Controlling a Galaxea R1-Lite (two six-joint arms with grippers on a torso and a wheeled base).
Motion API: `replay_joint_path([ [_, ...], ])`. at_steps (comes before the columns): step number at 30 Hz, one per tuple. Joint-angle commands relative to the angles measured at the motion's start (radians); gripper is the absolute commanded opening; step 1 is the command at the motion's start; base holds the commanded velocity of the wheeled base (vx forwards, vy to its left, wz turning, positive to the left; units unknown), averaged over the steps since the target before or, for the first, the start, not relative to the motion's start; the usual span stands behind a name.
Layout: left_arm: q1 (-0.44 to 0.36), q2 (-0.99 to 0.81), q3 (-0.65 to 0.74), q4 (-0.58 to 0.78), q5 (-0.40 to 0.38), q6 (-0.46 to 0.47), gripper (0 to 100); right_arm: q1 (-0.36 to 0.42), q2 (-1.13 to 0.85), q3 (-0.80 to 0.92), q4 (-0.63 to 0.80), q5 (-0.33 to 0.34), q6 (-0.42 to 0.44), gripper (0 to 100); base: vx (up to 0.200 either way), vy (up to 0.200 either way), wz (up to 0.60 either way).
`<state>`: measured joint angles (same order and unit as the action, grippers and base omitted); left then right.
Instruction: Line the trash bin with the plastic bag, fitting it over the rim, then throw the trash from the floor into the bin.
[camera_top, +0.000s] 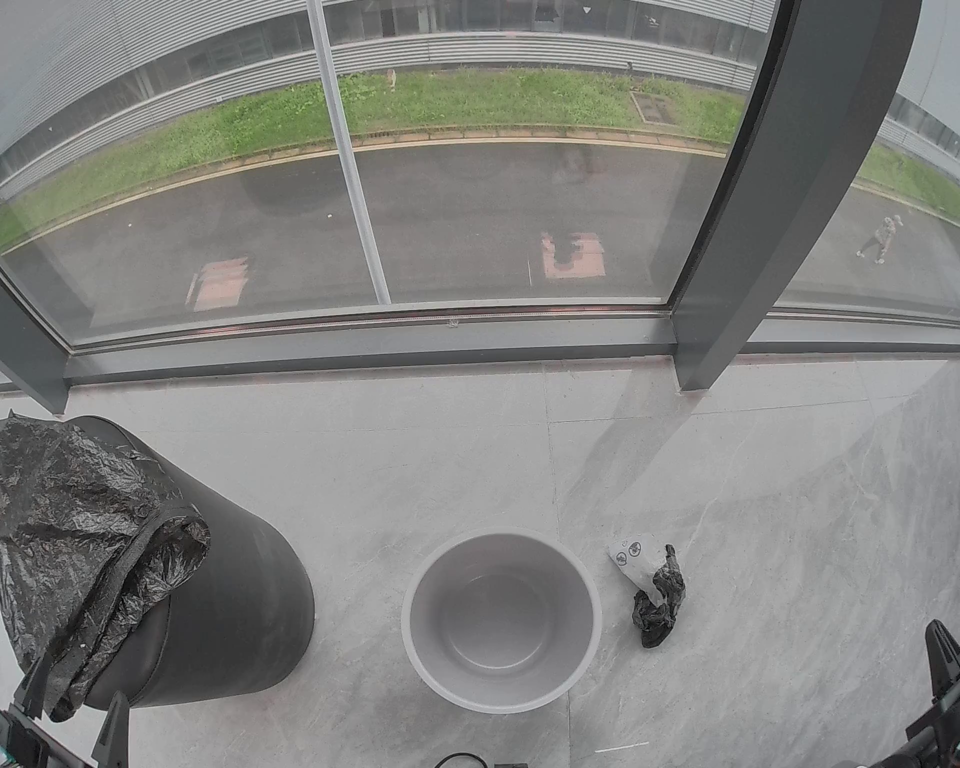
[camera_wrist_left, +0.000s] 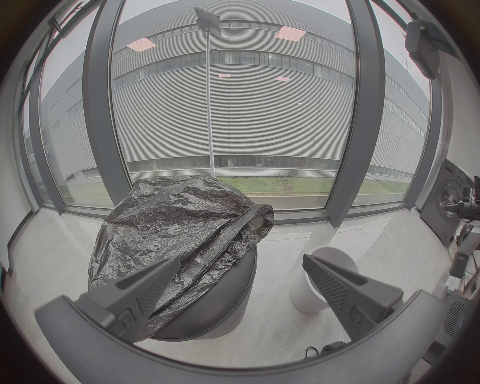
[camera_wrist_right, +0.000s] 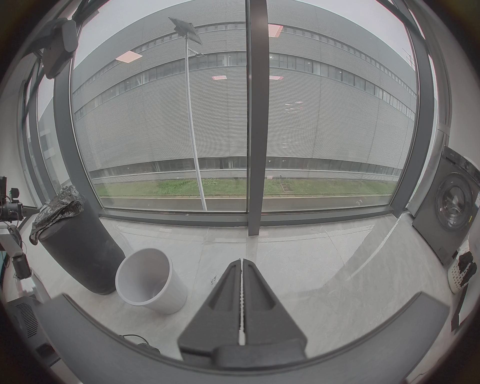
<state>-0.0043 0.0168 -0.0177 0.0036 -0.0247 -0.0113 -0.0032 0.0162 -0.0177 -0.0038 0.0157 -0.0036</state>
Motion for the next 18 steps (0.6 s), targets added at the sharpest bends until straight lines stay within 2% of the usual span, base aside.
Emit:
replay_joint_path([
  [1, 0.0, -0.015, 0.018, -0.002, 0.0, 0.001, 100, 0.0, -0.013, 0.018, -0.001, 0.0, 0.001, 0, 0.0, 0.0, 0.0],
  [14, 0.001, -0.017, 0.016, -0.002, 0.0, -0.006, 100, 0.0, -0.013, 0.002, -0.015, -0.014, 0.017, 0, 0.0, 0.0, 0.0],
  [16, -0.006, 0.005, -0.062, -0.014, -0.001, -0.032, 100, 0.005, 0.031, -0.156, -0.033, -0.017, 0.093, 0, 0.0, 0.0, 0.0],
  [17, -0.016, 0.068, -0.202, -0.008, 0.003, -0.088, 100, 0.006, 0.091, -0.263, -0.021, -0.013, 0.137, 0, 0.0, 0.0, 0.0],
  [18, -0.022, 0.098, -0.251, -0.007, 0.0, -0.111, 100, 0.006, 0.113, -0.294, -0.013, -0.014, 0.14, 0, 0.0, 0.0, 0.0],
])
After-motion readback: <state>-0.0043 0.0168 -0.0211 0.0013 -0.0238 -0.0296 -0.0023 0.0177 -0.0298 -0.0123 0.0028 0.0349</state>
